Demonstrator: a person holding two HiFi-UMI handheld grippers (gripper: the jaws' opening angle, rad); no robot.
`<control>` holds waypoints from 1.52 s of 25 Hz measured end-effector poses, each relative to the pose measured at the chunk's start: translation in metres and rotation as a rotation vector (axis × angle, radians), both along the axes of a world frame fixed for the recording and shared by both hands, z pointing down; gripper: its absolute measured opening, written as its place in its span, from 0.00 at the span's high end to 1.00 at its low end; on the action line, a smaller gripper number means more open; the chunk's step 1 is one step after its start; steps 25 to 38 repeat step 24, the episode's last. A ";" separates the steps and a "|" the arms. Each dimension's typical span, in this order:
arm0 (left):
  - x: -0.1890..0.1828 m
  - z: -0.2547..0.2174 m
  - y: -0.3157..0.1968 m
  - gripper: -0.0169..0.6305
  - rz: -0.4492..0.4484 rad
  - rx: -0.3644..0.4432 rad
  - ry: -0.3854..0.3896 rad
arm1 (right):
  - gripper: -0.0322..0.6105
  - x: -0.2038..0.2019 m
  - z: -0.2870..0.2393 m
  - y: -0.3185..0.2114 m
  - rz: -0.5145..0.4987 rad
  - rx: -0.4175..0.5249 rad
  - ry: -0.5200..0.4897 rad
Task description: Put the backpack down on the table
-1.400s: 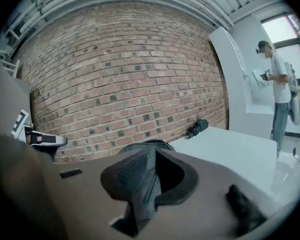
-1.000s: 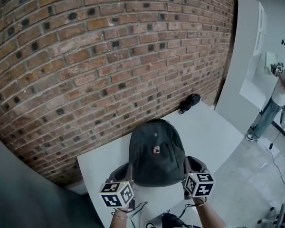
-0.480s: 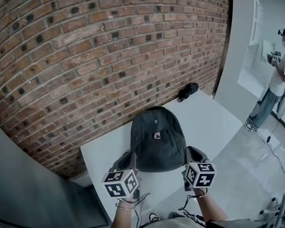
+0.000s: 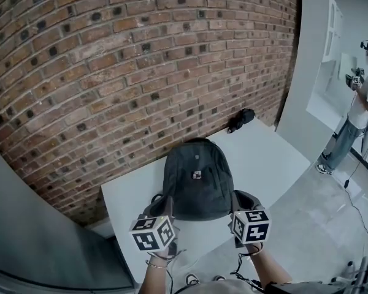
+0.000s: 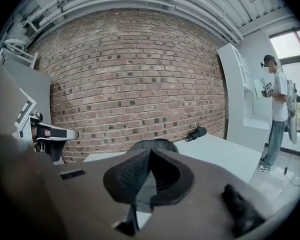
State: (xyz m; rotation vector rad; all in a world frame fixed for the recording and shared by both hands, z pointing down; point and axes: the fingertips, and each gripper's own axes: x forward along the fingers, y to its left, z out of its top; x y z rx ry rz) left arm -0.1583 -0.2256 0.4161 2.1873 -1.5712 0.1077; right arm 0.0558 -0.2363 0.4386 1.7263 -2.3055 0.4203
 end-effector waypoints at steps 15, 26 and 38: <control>0.009 0.007 0.014 0.95 -0.032 -0.024 -0.011 | 0.90 0.009 -0.004 0.006 -0.048 0.017 0.013; 0.006 0.015 0.017 0.95 -0.028 -0.040 -0.009 | 0.90 0.006 0.005 0.009 -0.042 0.000 0.011; 0.006 0.015 0.017 0.95 -0.028 -0.040 -0.009 | 0.90 0.006 0.005 0.009 -0.042 0.000 0.011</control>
